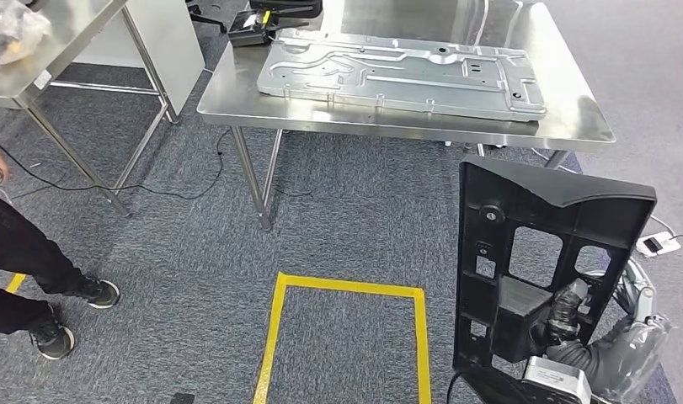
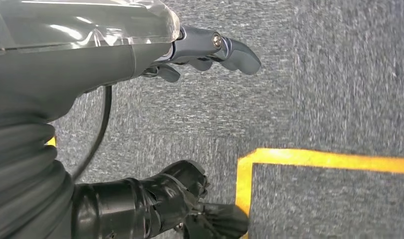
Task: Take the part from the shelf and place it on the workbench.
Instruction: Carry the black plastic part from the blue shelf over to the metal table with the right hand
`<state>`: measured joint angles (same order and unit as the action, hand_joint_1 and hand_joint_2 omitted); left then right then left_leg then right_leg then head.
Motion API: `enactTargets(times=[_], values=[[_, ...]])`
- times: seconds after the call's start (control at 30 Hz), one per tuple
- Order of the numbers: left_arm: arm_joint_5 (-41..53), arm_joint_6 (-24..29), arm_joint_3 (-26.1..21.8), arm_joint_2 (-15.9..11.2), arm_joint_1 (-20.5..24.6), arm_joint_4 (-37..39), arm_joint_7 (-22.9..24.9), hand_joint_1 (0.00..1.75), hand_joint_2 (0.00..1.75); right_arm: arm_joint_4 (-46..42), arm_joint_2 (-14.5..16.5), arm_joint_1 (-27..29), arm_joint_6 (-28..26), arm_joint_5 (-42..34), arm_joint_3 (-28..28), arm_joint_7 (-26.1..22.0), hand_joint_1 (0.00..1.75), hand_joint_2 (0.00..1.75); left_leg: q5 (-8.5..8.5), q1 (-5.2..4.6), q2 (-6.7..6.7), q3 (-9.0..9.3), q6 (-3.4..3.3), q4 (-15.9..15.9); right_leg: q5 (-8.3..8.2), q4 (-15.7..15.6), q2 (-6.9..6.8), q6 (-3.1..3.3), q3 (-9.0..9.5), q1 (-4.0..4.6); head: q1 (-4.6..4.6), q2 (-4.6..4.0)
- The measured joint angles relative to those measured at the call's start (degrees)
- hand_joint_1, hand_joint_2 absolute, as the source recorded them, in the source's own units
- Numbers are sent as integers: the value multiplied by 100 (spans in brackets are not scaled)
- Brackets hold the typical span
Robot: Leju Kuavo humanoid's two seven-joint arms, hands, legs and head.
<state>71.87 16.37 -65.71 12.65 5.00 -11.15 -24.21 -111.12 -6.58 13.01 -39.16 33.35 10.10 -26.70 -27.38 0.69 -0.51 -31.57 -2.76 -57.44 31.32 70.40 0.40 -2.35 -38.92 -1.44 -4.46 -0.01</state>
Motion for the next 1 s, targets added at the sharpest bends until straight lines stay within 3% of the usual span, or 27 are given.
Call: enactTargets(times=[0.07, 0.1, 0.17, 0.27, 0.3, 0.37, 0.43, 0.47, 0.5, 0.53, 0.6, 0.63, 0.73, 0.8, 0.9, 0.93, 0.97, 1.0], values=[[10, -6, 2, 3, 4, 0, -7, 0, 175, 2, 0, -8, -1, 36, 0, -12, 175, 175, -51, -5, 6, 27, 51, -36, -344, -786, -37, 14, 376, 0, -1, -1], [12, -10, 3, 3, 7, 0, -11, 0, 175, 4, 0, -13, -5, 72, 0, -21, 175, 175, -74, -14, 8, 32, 82, -50, -415, -1037, -45, 37, 496, 12, 0, 0], [14, -33, 3, 1, 9, 0, -20, 0, 175, 9, 0, -20, -16, 186, 0, -42, 175, 175, -104, -33, 14, 40, 150, -52, -400, -1151, -38, 95, 549, 47, 2, 0], [22, -61, 6, 1, 14, 0, -35, 0, 175, 11, 0, -24, -25, 321, 0, -64, 175, 175, -214, -17, 20, 25, 240, -166, -400, -1206, -31, 213, 605, 27, 4, 1], [26, -63, 7, 1, 16, 0, -37, 0, 175, 11, 0, -29, -28, 338, 0, -67, 175, 175, -338, -10, 20, -62, 260, -375, -400, -1227, -37, 253, 630, 16, 5, 0], [34, -63, 8, 1, 12, 0, -38, 0, 175, 20, 0, -37, -34, 359, 0, -68, 175, 175, -692, 0, 20, -418, 283, -1108, -378, -1231, -48, 310, 654, 25, 8, -1], [46, -65, 9, 1, -1, 0, -34, 0, 175, 35, 0, -37, -39, 371, 2, -65, 175, 175, -843, 1, 20, -741, 297, -1684, -347, -1220, -40, 335, 676, 41, 8, 0], [52, -66, 9, 0, -5, 0, -32, 0, 175, 40, 0, -37, -40, 374, 4, -61, 175, 175, -747, 1, 20, -775, 294, -1680, -326, -1210, -28, 334, 694, 46, 8, 0], [60, -67, 9, -1, -6, 0, -31, 0, 175, 43, 0, -37, -41, 378, 7, -56, 175, 175, -550, 0, 20, -700, 282, -1459, -299, -1199, -16, 326, 721, 49, 9, 1], [64, -67, 9, -1, -5, 0, -30, 0, 175, 44, 0, -37, -42, 380, 9, -51, 175, 175, -302, -1, 19, -548, 259, -1070, -265, -1187, -7, 312, 753, 51, 9, 0], [71, -71, 10, -3, -2, 0, -21, 0, 175, 46, 0, -42, -44, 386, 11, -46, 175, 175, -17, -23, 16, -259, 213, -412, -204, -1161, 5, 265, 783, 71, 8, -1], [72, -74, 11, -3, 1, 0, -16, 0, 175, 49, 0, -45, -46, 387, 12, -45, 175, 175, 15, -36, 14, -189, 193, -242, -186, -1154, 8, 238, 781, 77, 7, -1], [76, -79, 15, -4, 1, 0, -6, 0, 175, 56, 1, -57, -54, 395, 24, -42, 175, 175, -11, -42, 13, -142, 127, -147, -164, -1175, 12, 151, 791, 68, 8, 1], [80, -79, 16, -4, 0, 0, -5, 0, 175, 57, 0, -73, -59, 398, 38, -40, 175, 175, 4, -16, 18, -72, 64, -66, -41, -973, -2, 95, 716, 59, 5, 0], [93, -81, 30, -4, 12, 0, -1, 0, 175, 72, -2, -98, -67, 398, 63, -39, 175, 175, -27, -8, 24, -5, -1, -31, 377, 71, -14, 40, 135, 49, 3, 0], [98, -83, 37, -4, 10, 0, 1, 0, 175, 81, -2, -100, -68, 398, 70, -37, 175, 175, -48, -9, 23, 15, -7, -34, 422, 348, -15, 29, -52, 45, 3, 0], [104, -84, 43, -4, 6, 0, 3, 0, 175, 88, -2, -103, -69, 398, 77, -35, 175, 175, -75, -9, 21, 43, -4, -38, 345, 420, -16, 25, -144, 42, 3, 0], [110, -85, 47, -3, 2, 0, 4, 0, 175, 91, -2, -113, -69, 398, 83, -33, 175, 175, -108, -8, 17, 82, 4, -45, 150, 262, -17, 28, -117, 37, 3, 1]])
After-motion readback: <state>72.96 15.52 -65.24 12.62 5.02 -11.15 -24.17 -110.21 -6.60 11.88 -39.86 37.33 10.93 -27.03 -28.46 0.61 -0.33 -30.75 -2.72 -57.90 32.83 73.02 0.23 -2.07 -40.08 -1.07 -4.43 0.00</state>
